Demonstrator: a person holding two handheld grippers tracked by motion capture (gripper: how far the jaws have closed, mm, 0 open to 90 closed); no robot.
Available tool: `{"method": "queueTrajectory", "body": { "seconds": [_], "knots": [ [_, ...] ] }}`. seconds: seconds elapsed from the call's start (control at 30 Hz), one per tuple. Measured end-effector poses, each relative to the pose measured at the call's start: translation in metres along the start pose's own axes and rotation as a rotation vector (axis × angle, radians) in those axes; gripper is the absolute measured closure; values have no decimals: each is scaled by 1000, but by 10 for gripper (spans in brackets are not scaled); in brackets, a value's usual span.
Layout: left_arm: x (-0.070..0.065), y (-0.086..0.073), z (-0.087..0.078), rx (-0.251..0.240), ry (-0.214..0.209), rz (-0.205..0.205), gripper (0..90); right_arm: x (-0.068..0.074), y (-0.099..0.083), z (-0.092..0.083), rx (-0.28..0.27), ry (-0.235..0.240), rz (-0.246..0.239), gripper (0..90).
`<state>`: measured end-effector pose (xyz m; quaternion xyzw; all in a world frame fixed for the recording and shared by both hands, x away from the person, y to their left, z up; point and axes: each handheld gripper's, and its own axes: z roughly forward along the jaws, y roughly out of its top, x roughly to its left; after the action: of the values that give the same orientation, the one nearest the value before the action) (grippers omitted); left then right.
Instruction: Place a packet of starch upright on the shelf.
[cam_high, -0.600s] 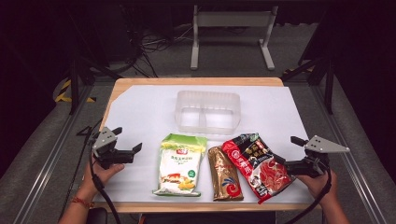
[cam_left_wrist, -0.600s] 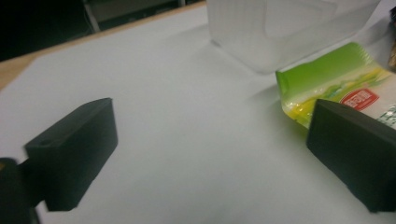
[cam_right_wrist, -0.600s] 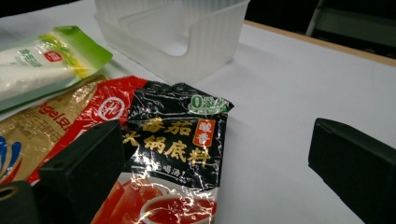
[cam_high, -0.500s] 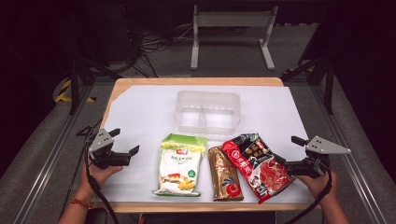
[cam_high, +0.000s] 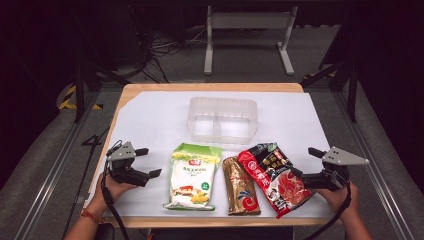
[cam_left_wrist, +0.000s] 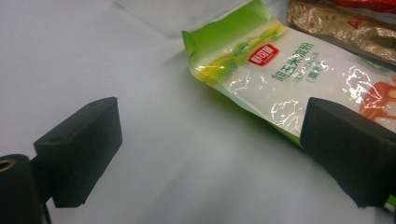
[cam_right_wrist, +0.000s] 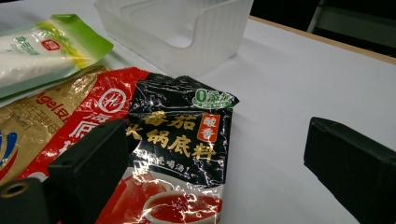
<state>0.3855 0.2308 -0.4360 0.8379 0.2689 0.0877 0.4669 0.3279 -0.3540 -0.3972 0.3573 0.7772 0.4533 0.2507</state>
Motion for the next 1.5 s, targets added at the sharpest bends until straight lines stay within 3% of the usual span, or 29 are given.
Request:
{"method": "queueTrajectory", "body": {
  "seconds": [0.23,0.4,0.57,0.63,0.73,0.83,0.97,1.1,1.17,1.2,1.27,1.37,1.5],
  "knots": [
    [5,6,18,51,-80,-60,78,2,0,4,22,10,-1,73],
    [5,17,39,87,-125,-67,74,3,-1,5,32,15,-3,74],
    [6,25,59,135,-144,-87,68,4,-1,6,37,21,-8,76],
    [6,28,64,147,-112,-100,66,4,-1,6,40,23,-8,77],
    [9,33,70,157,-127,-121,54,4,-2,7,44,28,-3,77],
    [10,35,80,176,-121,-111,52,3,-2,7,47,27,1,79],
    [16,41,89,186,-146,-150,55,3,-2,7,45,30,5,79],
    [14,45,93,193,-164,-136,59,3,-2,7,47,34,10,79],
    [9,45,94,198,-224,-117,95,3,-3,7,46,37,8,79],
    [6,45,94,202,-229,-104,138,2,-3,7,45,41,9,79],
    [2,44,92,204,-210,-102,136,2,-3,7,45,48,14,80],
    [0,42,90,198,-172,-128,228,2,-3,8,48,53,15,80],
    [1,42,88,193,-122,-126,366,3,-3,9,52,58,9,86]
  ]
}}
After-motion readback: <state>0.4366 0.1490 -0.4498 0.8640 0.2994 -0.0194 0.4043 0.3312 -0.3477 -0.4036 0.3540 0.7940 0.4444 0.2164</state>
